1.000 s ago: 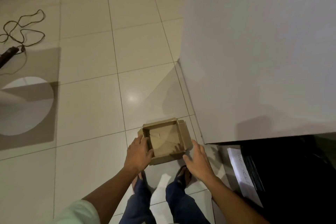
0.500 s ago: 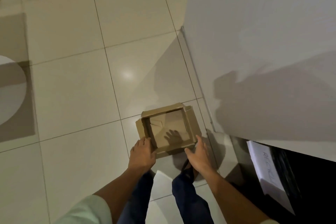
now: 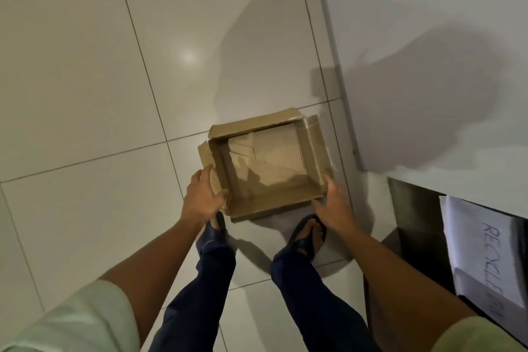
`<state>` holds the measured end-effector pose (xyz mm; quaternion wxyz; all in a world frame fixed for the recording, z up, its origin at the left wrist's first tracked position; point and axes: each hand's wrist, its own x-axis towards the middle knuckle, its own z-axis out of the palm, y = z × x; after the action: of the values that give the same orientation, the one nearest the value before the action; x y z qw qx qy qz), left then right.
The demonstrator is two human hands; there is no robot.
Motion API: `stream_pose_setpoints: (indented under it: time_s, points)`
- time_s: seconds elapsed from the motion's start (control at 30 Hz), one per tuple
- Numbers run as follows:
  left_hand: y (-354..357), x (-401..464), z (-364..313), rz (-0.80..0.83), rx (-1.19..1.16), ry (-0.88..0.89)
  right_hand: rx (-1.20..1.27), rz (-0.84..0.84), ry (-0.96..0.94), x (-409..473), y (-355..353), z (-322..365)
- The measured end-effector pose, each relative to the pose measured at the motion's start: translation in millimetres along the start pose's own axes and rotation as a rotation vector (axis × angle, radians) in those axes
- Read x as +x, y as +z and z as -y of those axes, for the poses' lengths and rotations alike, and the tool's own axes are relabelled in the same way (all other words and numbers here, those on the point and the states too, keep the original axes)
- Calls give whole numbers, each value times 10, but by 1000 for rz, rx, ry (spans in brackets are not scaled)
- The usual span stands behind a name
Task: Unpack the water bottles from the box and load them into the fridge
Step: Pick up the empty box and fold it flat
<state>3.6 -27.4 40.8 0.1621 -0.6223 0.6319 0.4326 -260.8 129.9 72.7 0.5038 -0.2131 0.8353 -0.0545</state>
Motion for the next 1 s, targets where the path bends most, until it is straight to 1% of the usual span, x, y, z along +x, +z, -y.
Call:
stream_pose_setpoints:
  time_s: [0.17,0.33,0.43,0.6,0.73,0.8,0.9,1.0]
  points:
    - [307,369,148,-11,-112,-13,39,-58,105,430,310,-162]
    - [577,666,179,-22,-142,-94,105,-120,200,781,486,-256]
    - [657,794,215,-37,-190,-137,109,-122,229,946,527,-325]
    - [703,912,237,-58,-102,-175,159,-127,286,1108,552,-412]
    - [621,850,206,-98,-43,-151,129,-86,268,1054,530,-388]
    - [545,773,176,-102,-22,-154,156,-79,264,960,482,-352]
    - [367,612,106,-83,4,-171,218,-50,258,722,356,-265]
    - [105,382,29,-46,12,-186,244,-33,213,395,187,-169]
